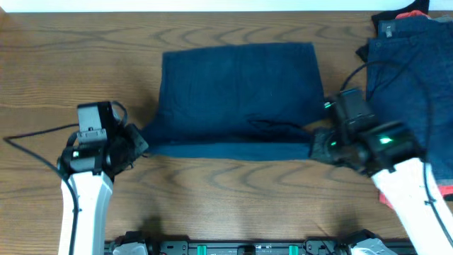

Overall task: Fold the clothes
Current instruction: 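Fold the lower half up over the top half with the right gripper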

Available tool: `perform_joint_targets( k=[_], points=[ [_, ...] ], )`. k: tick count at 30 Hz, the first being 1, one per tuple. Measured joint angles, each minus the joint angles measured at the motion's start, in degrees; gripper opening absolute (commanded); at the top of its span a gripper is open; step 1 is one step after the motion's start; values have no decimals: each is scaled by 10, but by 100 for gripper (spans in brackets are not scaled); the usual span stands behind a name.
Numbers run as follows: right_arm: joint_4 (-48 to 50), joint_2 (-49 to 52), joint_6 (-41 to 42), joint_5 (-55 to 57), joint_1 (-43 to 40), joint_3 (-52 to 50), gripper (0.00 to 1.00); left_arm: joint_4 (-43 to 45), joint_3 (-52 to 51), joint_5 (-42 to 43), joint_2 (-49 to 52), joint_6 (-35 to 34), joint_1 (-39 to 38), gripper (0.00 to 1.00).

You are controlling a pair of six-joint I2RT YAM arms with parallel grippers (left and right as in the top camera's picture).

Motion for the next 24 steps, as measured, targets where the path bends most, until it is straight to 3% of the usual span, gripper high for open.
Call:
perform_joint_targets(
  k=[5,9,15,24],
  points=[
    [-28,-1,-55,-11,-40,71,1,-42,0,17,-57,0,-3,6],
    [49,-3,-89,-9,-43,89,1,-33,0,17,-94,0,-3,6],
    [166,45,-111,9,-43,91,1,58,0,14,-80,0,-3,6],
    [321,190,-138,38,-53,92,1,241,2,14,30,0,-4,6]
  ],
)
